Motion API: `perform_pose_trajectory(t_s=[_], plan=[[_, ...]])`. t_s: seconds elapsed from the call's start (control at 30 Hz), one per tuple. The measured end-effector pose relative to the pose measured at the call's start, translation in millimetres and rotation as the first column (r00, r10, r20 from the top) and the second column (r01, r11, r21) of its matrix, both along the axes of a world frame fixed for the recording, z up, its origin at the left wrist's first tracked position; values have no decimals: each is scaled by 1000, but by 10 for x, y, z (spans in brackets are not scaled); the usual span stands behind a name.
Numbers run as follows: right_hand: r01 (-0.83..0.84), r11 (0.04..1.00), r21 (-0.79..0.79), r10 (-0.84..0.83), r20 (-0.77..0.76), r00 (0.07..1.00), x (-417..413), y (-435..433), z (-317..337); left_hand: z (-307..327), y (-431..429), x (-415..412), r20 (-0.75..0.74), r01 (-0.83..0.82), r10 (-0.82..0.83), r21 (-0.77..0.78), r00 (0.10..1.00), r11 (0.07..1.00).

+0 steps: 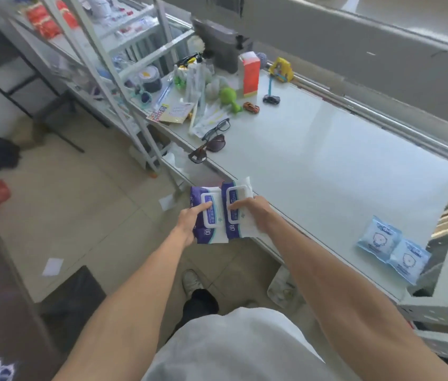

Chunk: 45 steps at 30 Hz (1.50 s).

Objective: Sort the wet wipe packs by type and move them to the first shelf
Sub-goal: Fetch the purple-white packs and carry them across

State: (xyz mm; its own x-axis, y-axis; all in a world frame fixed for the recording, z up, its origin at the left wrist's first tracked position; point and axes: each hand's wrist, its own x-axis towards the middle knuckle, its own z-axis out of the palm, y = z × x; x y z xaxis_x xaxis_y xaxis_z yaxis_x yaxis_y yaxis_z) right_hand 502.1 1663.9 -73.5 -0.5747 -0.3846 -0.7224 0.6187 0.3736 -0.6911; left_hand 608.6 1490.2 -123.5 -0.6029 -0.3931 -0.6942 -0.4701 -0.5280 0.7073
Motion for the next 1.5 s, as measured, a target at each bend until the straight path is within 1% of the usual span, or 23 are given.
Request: perform_pose_trajectory(t_s=[0.1,0.2,0.33,0.47,0.63,0.8,0.97,1.2,1.37,1.5], plan=[[-153,988,-24,153,21,988,106,-531,-34,-19,-378,346,4,-123,123,4,992,992],[-273,961,-39,275,47,960,247,-1071,-118,-56,-750,684,29,-261,261,-22,965,965],[-384,922,-58,388,80,918,466,-1743,-221,-91,-1183,1088,63,-433,436,-62,898,899],[-462,885,-46,464,42,885,607,-2363,-291,-115,-1578,1323,66,-520,524,-68,849,852],[-549,836,-6,549,50,835,653,-3079,-313,-94,-2169,1395,46,-536,541,-80,840,840],[-611,789,-57,613,31,789,638,-3780,-182,-75,-2845,1384,29,-525,527,-60,850,849],[-630,774,-62,631,-2,775,572,-4509,-133,-11,-3524,1310,-7,-523,523,-42,852,852],[-689,724,-30,690,25,723,346,-5621,-321,-98,-4440,1143,23,-542,542,-15,840,840],[-723,687,-65,726,39,686,78,-6593,-451,-93,-5333,891,55,-562,566,-70,822,824],[-722,686,-85,727,50,685,-146,-7370,-391,30,-6111,705,68,-577,586,-115,808,809]])
